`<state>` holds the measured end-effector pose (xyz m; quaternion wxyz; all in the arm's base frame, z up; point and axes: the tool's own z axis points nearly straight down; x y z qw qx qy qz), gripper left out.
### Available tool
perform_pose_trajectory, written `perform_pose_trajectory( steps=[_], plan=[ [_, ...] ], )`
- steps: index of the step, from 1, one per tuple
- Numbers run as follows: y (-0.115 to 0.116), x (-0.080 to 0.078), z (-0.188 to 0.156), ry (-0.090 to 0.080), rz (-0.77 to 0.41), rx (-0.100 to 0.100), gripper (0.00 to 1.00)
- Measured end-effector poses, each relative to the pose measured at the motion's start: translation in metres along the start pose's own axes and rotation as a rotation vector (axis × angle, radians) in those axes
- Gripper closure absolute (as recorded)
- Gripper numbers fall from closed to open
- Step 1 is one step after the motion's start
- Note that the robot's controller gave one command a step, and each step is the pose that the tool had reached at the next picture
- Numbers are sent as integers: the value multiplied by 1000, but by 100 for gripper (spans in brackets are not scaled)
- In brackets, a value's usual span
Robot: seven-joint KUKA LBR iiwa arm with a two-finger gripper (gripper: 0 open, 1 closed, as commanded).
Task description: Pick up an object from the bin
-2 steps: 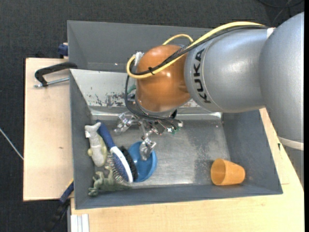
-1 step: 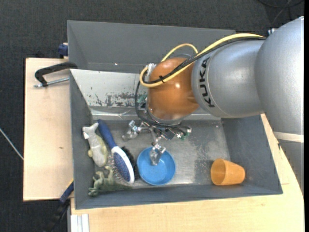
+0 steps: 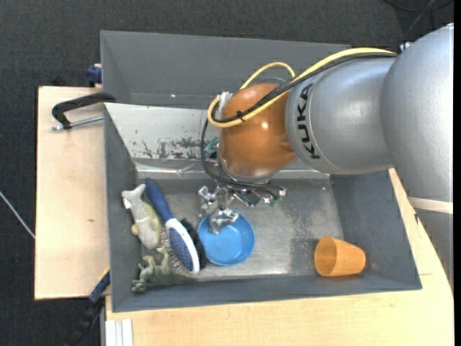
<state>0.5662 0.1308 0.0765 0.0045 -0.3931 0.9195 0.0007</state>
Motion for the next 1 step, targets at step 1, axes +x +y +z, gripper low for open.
perform_pose_trajectory(
  steps=[1],
  plan=[
    [-3,14,-129,-5,18,5,100]
  ],
)
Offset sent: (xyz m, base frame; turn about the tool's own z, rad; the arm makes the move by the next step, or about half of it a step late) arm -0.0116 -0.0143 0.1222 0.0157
